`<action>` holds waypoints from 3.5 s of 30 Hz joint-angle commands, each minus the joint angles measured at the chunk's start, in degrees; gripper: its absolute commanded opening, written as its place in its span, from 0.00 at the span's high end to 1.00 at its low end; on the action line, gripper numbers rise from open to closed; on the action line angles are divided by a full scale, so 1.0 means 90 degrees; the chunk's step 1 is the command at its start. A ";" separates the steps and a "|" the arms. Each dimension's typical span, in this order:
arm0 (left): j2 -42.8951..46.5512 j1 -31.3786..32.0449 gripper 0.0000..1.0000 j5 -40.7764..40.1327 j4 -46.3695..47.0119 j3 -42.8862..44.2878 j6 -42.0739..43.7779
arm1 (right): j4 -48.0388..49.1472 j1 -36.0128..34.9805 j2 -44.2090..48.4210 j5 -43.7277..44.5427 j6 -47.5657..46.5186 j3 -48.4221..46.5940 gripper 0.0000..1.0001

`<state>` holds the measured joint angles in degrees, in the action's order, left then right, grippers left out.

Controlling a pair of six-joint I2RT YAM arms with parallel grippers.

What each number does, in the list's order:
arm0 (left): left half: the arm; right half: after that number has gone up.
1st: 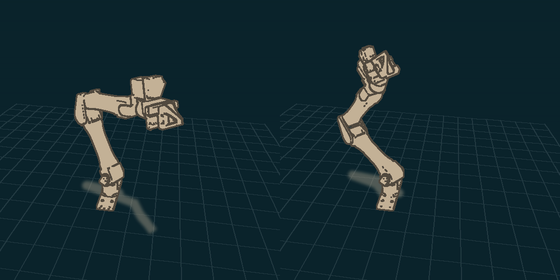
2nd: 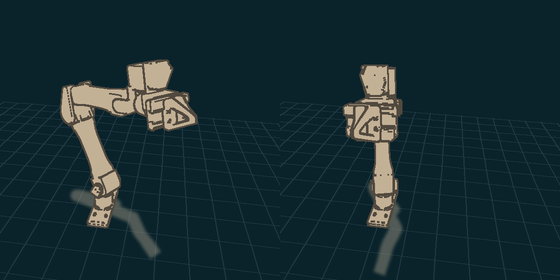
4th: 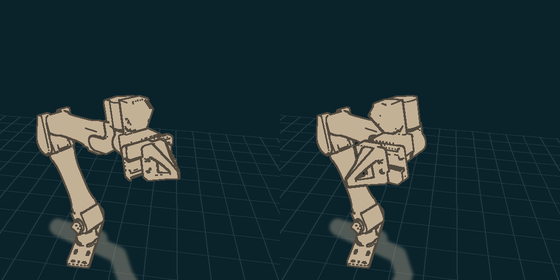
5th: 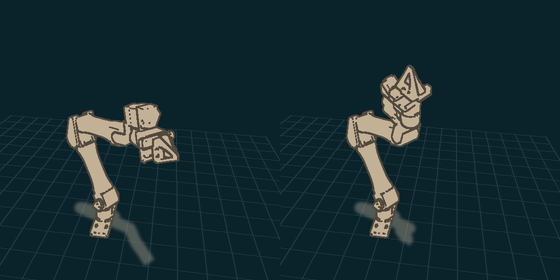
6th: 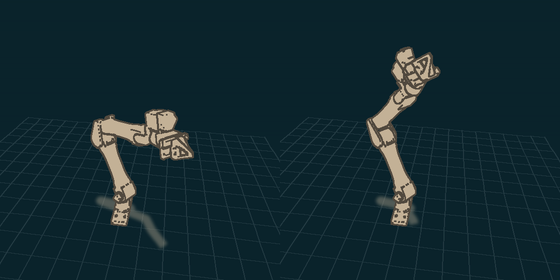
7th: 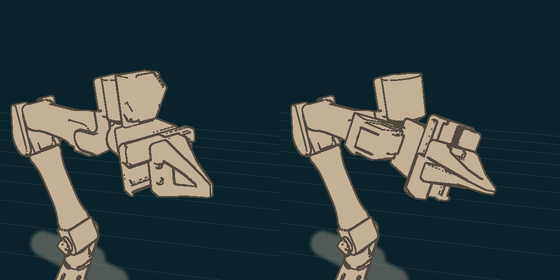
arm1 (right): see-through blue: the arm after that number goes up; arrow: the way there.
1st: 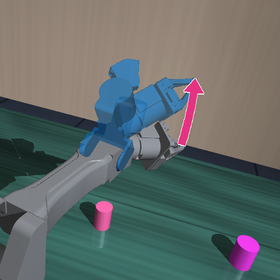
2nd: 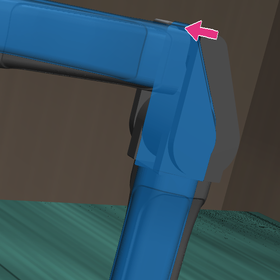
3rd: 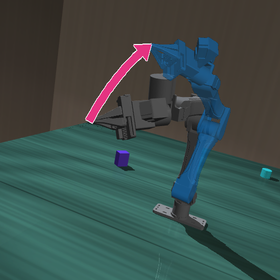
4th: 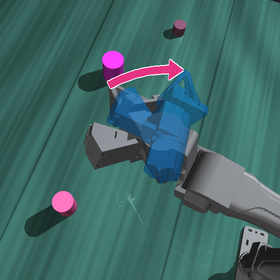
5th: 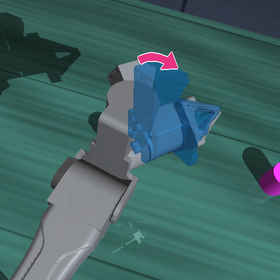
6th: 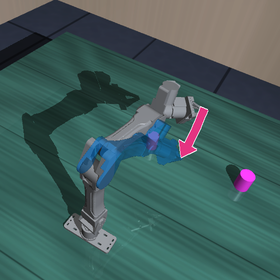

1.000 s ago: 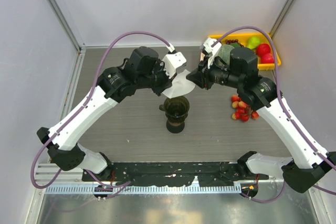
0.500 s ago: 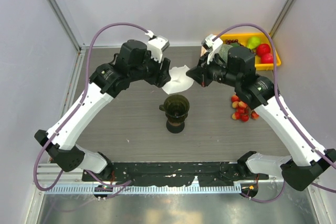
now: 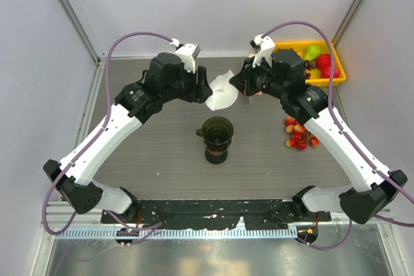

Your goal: Place the coffee filter in the dripper

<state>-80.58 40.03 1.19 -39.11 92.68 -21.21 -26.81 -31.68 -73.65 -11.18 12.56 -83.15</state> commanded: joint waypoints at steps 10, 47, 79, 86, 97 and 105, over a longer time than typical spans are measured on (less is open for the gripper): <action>0.0613 -0.0249 0.37 -0.0279 0.1416 -0.0357 -0.0933 | 0.0908 0.0004 0.0263 0.0138 0.1241 -0.0194 0.95; 0.0505 0.0220 1.00 0.0912 0.0957 -0.0259 0.2121 | -0.0732 -0.0923 0.0195 0.0549 -0.3973 -0.0956 0.18; 0.0662 -0.0092 0.39 -0.0172 0.1709 -0.0464 -0.0036 | 0.0674 -0.1577 0.0292 0.2170 -0.2342 -0.0477 0.95; 0.0515 -0.0073 0.50 0.0219 0.1865 -0.0474 -0.0153 | 0.0684 -0.1665 0.0214 0.2180 -0.2235 -0.0614 0.95; 0.0466 -0.0004 1.00 0.0005 0.1846 -0.0503 -0.0172 | 0.0723 -0.1724 0.0097 0.2364 -0.2206 -0.0683 0.95; 0.0496 0.0005 1.00 -0.0257 0.1768 -0.0494 -0.0260 | 0.0606 -0.1724 0.0116 0.1761 -0.2147 -0.0595 0.33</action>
<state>-76.60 39.75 1.67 -25.98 87.79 -22.57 -23.59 -46.83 -72.79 7.99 -7.64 -87.11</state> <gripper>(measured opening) 0.036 0.468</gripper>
